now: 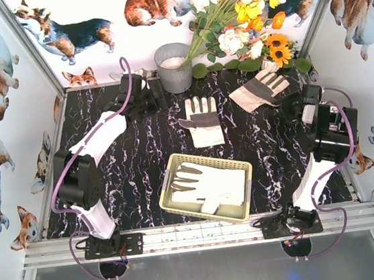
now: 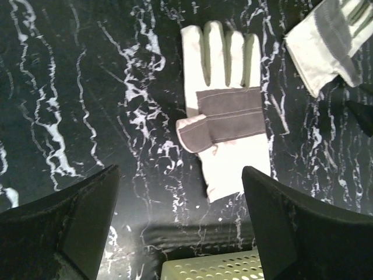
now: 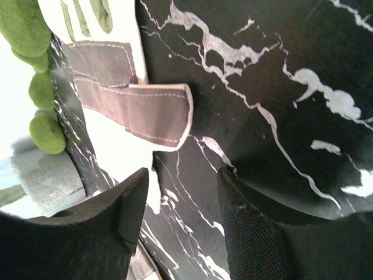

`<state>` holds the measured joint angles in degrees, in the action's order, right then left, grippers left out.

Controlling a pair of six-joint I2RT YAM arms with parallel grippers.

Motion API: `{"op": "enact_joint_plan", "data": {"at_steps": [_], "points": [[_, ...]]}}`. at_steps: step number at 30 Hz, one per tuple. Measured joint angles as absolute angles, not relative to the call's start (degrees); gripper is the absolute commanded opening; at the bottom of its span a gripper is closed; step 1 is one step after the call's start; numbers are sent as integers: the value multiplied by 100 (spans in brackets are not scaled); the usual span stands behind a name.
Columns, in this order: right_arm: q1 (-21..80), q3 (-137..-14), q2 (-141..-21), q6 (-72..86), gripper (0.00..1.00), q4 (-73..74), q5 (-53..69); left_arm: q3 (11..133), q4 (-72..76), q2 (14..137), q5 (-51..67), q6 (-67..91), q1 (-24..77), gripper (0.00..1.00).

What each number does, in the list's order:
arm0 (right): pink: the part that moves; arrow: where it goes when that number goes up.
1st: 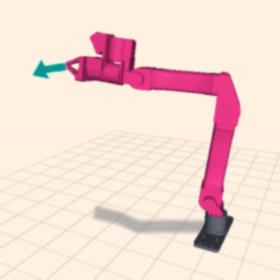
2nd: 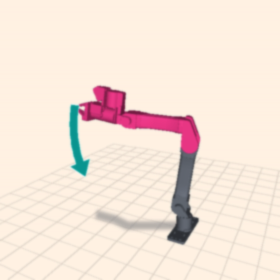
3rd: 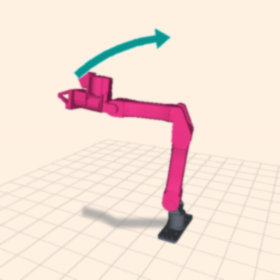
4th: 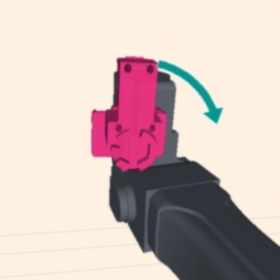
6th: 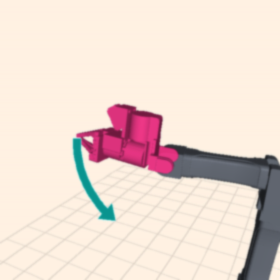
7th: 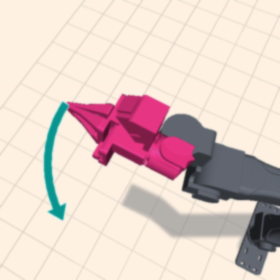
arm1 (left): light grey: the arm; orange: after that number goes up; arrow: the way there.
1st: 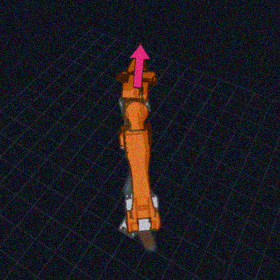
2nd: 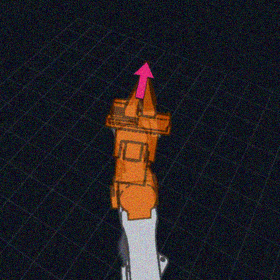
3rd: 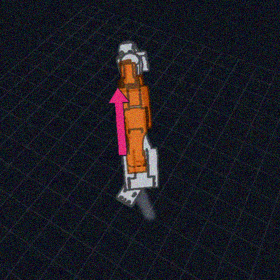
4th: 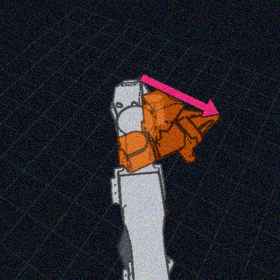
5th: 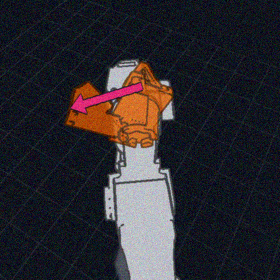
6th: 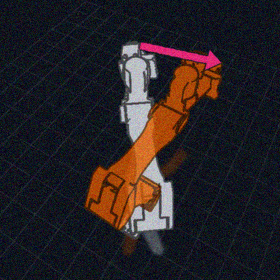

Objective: Put the gloves into the storage basket
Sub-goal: Adjust the glove at the center of the board, then pick up the glove at the corner of the board.

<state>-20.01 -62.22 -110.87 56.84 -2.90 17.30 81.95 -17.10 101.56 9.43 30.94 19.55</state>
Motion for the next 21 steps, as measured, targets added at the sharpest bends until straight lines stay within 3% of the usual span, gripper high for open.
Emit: {"op": "enact_joint_plan", "data": {"at_steps": [8,12,16,21], "points": [[-2003,-6521,-11515,6007,46,-679,1815,8053,-2099,10060,714,2936,1837,79],[-2003,-6681,-11723,6167,33,-845,1817,8077,-2235,10062,679,2858,1791,79],[-2005,-6816,-11966,6270,0,-1048,1831,8180,-2298,10066,679,2808,1791,79],[-2005,-6772,-12014,6296,0,-1201,1850,8228,-2298,10066,683,2689,1791,78]]}}
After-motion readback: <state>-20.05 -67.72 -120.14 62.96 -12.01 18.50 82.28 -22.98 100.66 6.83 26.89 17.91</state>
